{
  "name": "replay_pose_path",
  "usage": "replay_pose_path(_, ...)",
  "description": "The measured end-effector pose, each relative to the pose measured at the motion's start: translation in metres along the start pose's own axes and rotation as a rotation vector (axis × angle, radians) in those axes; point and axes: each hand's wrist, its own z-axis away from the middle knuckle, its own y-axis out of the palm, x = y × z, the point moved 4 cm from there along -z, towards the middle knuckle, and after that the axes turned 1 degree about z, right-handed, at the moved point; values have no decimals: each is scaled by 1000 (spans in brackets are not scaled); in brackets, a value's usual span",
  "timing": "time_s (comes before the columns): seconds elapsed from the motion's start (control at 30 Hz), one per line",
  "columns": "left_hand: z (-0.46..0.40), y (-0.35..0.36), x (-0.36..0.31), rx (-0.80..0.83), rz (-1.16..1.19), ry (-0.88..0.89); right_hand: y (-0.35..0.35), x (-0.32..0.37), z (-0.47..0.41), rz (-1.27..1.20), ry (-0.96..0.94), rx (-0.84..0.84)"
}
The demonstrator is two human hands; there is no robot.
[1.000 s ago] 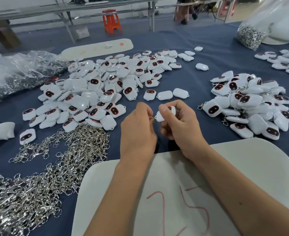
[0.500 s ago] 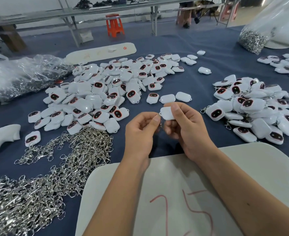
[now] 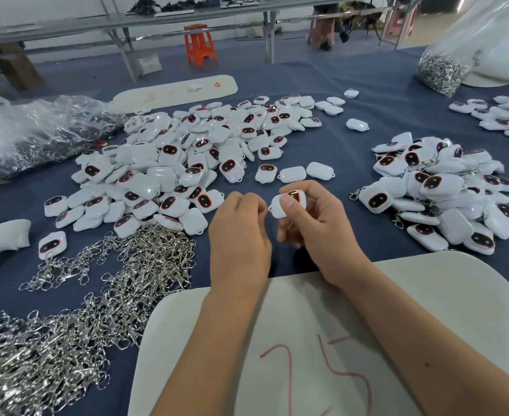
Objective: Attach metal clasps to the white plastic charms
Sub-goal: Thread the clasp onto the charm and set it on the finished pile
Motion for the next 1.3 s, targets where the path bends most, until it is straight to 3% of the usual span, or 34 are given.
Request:
replay_pose_path(0.1,-2,3,4,101,-84,-45,5,1,4,236,-77,-8)
replay_pose_path(0.2,-2,5,6,108,-30,-44,3,2,4,141,-64,-22)
replay_pose_path(0.27,0,5,9,72,175,-123,-1,2,2,26,-24,-26)
replay_pose_path(0.43,7,24,19,100,778,-580,-1,0,-1,-112,11,15)
replay_pose_path(0.6,13,34,13,191,1109,-730,-2,0,-2,-238,33,13)
replay_pose_path(0.7,12,33,13,200,1031,-690,-1,-1,-3,-248,28,6)
replay_pose_path(0.8,9,28,14,156,784,-584,-2,-3,-2,-205,31,-18)
replay_pose_path(0.97,3,11,8,66,278,-219,-2,-3,-1,-104,28,-14)
replay_pose_path(1.07,1,8,5,103,45,-74,0,-2,0,-7,11,-2)
replay_pose_path(1.17,0,11,4,201,-198,-55,4,-3,3,160,1,4)
replay_pose_path(1.23,3,11,4,183,-184,-56,6,-3,3,172,-9,-3)
replay_pose_path(1.3,4,8,5,86,37,-117,3,-2,1,74,1,-18)
